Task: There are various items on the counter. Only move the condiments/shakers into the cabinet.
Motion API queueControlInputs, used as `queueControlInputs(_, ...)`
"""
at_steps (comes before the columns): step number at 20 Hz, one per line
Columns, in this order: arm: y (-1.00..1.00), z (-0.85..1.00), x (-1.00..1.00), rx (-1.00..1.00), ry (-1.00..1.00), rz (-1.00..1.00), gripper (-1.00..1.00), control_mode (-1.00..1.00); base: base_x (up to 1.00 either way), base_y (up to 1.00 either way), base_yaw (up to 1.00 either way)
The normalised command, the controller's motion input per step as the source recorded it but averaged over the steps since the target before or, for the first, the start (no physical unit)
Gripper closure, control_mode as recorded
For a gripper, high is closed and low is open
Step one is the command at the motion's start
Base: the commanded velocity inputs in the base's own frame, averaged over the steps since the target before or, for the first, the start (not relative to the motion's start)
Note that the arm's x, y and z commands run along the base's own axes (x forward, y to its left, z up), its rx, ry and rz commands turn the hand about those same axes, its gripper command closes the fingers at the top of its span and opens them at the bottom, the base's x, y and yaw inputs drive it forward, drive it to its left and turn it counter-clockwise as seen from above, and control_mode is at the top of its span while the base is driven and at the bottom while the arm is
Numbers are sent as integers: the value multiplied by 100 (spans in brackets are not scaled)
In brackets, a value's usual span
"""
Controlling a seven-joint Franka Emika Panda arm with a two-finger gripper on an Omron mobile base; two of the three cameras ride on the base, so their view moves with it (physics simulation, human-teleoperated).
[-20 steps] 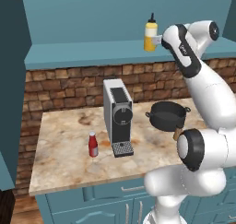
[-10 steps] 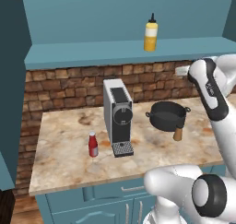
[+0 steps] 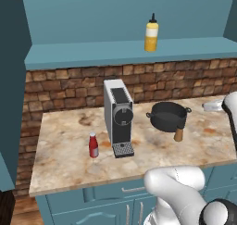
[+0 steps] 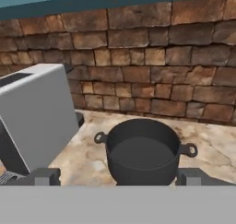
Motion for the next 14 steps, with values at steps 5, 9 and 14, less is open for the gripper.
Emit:
queueControlInputs(5, -12, -93, -15, 1, -11, 5, -100, -100, 0, 0, 0)
queueControlInputs(9, 0, -80, 0, 0, -13, 6, -100, -100, 0, 0, 0)
queueControlInputs(14, 0, -78, 0, 0, -15, 8, -100, -100, 0, 0, 0)
